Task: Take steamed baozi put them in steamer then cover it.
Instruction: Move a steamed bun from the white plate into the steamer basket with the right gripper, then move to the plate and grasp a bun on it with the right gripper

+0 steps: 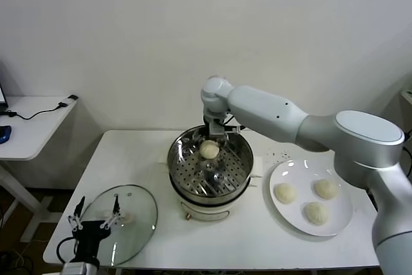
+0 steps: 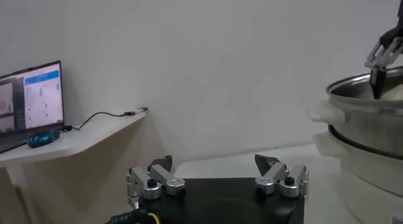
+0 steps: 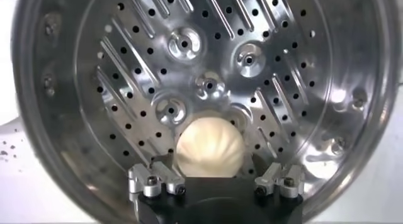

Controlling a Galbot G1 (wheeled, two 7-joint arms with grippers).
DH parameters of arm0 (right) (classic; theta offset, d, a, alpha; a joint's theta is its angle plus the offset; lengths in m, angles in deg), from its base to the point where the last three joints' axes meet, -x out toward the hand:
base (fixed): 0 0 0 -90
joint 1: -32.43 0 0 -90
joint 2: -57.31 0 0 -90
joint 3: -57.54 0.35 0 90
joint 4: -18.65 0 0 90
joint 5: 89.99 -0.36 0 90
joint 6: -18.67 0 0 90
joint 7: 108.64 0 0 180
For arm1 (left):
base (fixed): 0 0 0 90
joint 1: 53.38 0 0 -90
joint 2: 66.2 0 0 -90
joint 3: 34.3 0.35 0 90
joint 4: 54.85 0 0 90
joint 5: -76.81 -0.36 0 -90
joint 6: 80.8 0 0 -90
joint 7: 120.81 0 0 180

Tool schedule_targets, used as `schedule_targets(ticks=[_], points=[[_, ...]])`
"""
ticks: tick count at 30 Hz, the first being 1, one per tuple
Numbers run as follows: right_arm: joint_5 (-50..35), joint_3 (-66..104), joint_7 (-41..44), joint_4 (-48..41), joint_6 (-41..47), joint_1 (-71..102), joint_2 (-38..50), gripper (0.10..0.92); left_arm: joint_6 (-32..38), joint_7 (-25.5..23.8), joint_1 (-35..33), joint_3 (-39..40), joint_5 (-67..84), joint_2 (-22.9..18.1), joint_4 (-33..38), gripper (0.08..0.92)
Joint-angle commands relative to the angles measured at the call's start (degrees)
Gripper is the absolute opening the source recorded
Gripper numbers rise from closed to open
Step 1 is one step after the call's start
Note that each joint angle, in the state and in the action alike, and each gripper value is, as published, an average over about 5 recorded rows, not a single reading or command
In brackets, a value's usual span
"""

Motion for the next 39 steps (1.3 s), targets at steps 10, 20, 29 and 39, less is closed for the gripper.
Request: schedule_targets(ticks=[10,20,29,39], points=[[-45.3,-20.5,-5.2,11.5,28.8,-21.9,24.3,0.823,-0.2,0.1,0.1,1.1,-0.8,-0.9,1.6,0.823],[-55.0,-21.8,-1.7,16.3,53.0,-17.9,39.3,0.823,0.0,0.0,-1.1,1.5,-0.8,-0.7,2.5,0.823],[-47.7,-21.3,-1.5,16.4,53.2,-7.9,41.7,0.823,0.3,0.0,-1.6,1.3,-0.7,-0.7,2.6,0.823],[-38.2,-11.5,-3.0,12.3,53.9,8.0,39.3,0.823,0.7,0.1,-2.2,0.9,-0.2,-0.6,1.9,0.823]])
